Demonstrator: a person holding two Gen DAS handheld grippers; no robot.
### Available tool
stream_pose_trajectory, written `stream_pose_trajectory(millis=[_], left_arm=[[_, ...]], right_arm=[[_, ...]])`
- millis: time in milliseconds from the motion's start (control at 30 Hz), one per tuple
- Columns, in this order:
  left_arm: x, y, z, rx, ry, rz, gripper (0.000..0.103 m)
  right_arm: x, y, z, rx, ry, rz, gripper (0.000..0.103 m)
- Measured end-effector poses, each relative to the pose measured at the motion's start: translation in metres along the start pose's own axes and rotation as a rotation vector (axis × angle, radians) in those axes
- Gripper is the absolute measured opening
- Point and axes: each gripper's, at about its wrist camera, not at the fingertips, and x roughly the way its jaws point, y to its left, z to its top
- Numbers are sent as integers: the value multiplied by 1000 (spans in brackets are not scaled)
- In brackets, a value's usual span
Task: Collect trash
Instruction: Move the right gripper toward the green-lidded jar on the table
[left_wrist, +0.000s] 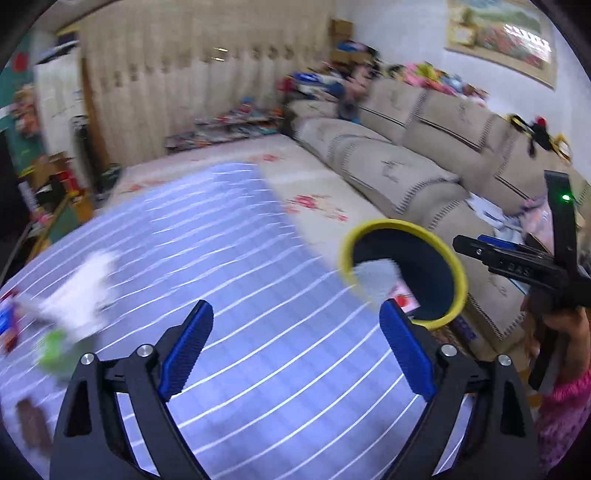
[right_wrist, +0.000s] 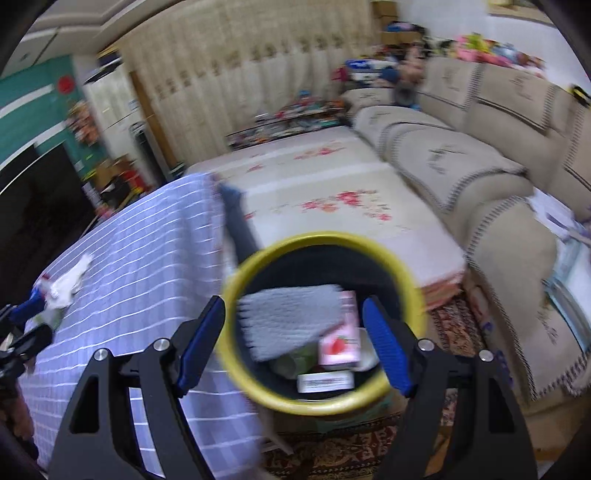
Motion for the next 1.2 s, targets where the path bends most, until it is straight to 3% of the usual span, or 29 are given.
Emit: stream_pose_trajectory(millis=[367, 500, 633, 733, 867, 1200], left_arm=[[-134, 171, -105, -320, -24, 334, 91], [-162, 207, -140, -399, -24, 402, 91], [-173, 224, -154, -448, -30, 427, 91], [-183, 234, -164, -458, -42, 421, 91], [-191, 242, -172, -452, -53, 414, 91], [-197, 251, -181, -462, -64, 371, 91]], right_arm=[[37, 205, -13, -330, 99, 290, 73], [44, 283, -29, -385, 137, 410, 73], [46, 352, -51, -395, 152, 479, 73], [56, 391, -66, -388, 168, 473, 73], [72, 420, -80, -361, 185, 402, 74], [100, 437, -75, -330, 168, 235, 80]])
